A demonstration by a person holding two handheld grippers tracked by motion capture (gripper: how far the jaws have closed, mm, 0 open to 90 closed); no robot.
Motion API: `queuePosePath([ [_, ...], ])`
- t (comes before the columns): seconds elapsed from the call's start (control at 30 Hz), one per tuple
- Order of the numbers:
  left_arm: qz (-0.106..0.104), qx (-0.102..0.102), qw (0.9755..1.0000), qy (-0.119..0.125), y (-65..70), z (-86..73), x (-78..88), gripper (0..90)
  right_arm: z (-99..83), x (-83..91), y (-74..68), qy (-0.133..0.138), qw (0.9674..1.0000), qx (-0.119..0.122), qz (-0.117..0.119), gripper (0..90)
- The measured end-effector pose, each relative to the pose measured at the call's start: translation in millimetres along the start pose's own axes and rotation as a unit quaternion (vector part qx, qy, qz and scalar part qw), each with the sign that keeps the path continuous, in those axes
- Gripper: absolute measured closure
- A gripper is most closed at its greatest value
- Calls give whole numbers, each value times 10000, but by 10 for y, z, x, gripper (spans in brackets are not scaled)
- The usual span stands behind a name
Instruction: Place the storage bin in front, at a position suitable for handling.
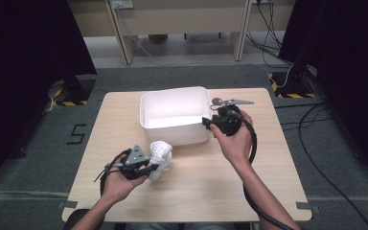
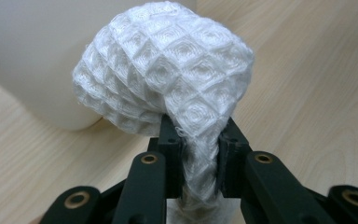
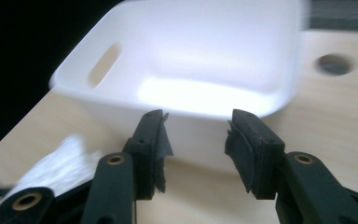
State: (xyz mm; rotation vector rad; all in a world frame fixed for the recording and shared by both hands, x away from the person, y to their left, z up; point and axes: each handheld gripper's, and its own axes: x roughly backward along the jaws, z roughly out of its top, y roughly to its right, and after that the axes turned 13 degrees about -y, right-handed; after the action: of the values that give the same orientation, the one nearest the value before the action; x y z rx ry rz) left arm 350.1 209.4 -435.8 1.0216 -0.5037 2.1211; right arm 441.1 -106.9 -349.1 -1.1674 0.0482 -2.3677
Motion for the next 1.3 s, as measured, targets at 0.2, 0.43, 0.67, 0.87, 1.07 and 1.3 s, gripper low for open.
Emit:
queuePosePath([
  [0.2, 90, 358, 9993, 83, -147, -66, 121, 755, 155, -154, 297, -20, 9985, -382, -396, 514],
  [0.43, 160, 492, 9986, 107, -245, -2, 172, 755, 371, -471, 415, -382, 9977, -359, -428, 568],
  [0.67, 229, 641, 9976, 96, -322, 36, 161, 754, 438, -682, 341, -987, 9929, -256, -609, 783],
  [0.87, 246, 670, 9974, 137, -326, 35, 184, 753, 346, -562, 217, -1130, 9895, -198, -877, 794],
  [1.07, 282, 686, 9972, 126, -326, 46, 196, 753, 109, -365, 75, -1212, 9876, -365, -930, 770],
  [1.3, 248, 636, 9976, 129, -259, 19, 279, 753, -32, -205, 45, -1359, 9862, -598, -727, 769],
])
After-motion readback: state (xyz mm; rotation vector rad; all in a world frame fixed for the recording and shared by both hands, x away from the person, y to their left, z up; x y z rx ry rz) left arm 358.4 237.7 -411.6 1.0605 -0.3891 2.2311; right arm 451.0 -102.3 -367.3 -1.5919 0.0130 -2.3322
